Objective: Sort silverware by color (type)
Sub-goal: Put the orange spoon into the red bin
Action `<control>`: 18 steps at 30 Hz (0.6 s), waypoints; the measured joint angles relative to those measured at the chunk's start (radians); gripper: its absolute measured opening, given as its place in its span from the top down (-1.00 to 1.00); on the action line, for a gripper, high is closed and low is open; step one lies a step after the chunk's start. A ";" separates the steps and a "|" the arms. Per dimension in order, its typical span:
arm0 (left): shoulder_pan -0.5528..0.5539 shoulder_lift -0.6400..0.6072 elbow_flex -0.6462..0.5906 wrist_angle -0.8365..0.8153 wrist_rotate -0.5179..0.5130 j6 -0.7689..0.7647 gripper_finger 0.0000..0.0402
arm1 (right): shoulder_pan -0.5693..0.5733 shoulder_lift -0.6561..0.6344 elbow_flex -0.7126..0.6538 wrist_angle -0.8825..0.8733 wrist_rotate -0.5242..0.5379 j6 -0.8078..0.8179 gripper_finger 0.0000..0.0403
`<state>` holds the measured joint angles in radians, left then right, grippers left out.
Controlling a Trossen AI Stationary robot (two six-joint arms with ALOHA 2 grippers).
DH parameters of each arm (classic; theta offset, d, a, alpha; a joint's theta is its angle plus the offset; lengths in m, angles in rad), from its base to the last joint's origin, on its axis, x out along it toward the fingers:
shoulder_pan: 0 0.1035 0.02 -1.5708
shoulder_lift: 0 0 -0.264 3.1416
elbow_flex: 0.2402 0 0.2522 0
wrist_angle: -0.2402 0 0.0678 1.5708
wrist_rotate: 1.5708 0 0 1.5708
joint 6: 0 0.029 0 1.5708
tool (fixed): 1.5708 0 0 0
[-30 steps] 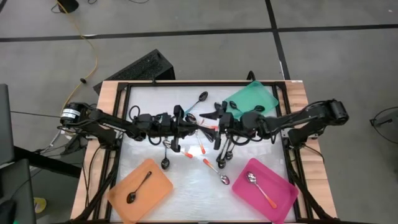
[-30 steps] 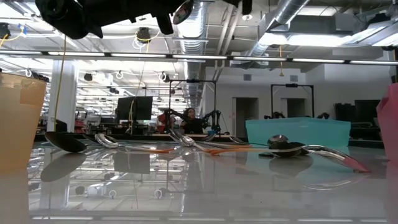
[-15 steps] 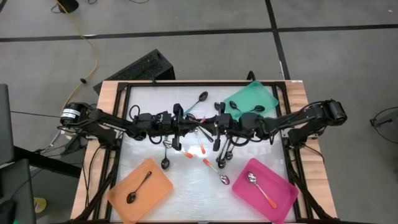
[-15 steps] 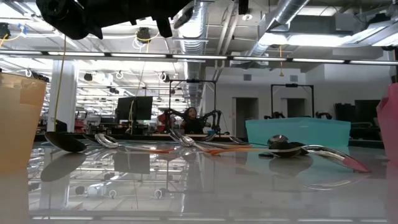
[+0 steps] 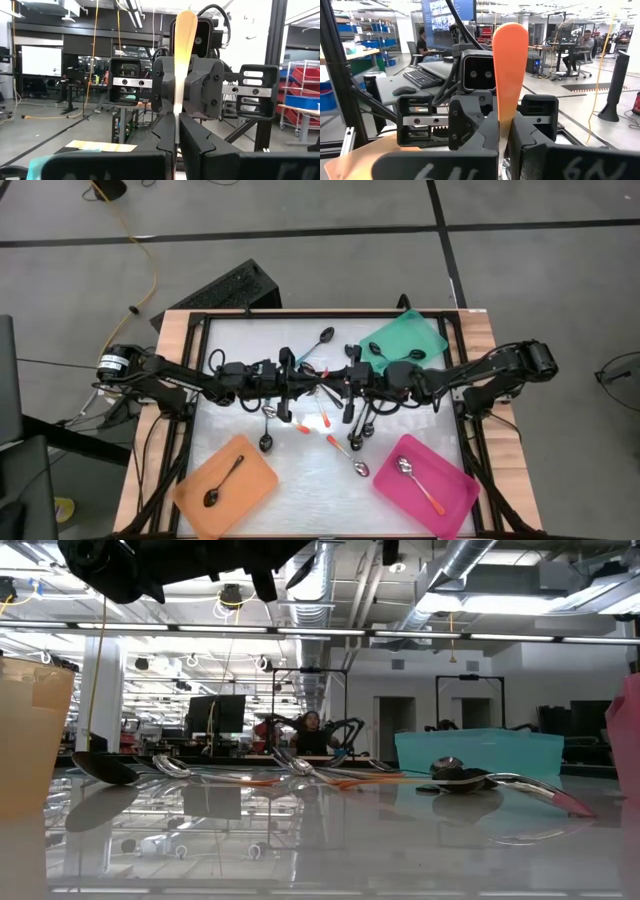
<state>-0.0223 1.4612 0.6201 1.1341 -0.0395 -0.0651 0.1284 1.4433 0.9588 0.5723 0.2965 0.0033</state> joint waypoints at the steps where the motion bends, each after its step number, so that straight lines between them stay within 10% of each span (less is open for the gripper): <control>1: 0.000 0.000 0.000 -0.002 0.000 0.000 1.00 | 0.000 0.000 0.000 -0.003 0.008 0.000 0.92; 18: -0.001 -0.001 0.000 -0.044 -0.066 -0.014 1.00 | -0.010 0.002 -0.001 -0.028 0.039 0.024 0.97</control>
<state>-0.0231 1.4605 0.6201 1.0902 -0.1058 -0.0788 0.1187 1.4452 0.9581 0.5446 0.3355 0.0271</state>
